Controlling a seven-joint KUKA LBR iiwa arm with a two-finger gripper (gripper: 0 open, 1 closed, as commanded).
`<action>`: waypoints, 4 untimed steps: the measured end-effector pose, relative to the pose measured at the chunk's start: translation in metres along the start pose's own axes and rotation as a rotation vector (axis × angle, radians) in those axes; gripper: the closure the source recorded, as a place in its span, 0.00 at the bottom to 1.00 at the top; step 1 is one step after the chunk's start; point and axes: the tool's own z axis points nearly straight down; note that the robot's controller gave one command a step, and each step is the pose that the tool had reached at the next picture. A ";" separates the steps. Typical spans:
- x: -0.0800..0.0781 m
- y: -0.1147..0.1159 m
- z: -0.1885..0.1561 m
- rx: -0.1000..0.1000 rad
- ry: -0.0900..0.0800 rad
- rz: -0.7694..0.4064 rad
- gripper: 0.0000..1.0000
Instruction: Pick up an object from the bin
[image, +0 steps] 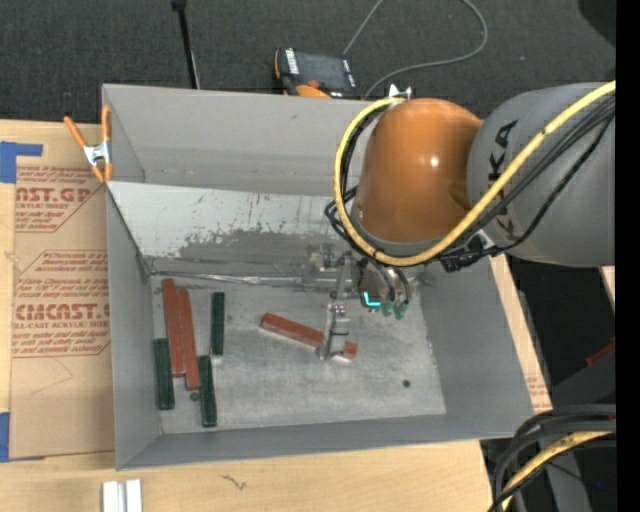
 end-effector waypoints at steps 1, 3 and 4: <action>-0.007 0.000 0.151 0.000 -0.004 -0.064 0.00; -0.008 0.000 0.147 -0.001 -0.007 -0.064 0.00; 0.020 0.013 0.154 0.000 -0.007 -0.206 0.00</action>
Offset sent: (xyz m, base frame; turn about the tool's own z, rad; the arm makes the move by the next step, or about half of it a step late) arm 0.0073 -0.0004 -0.1469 -0.0641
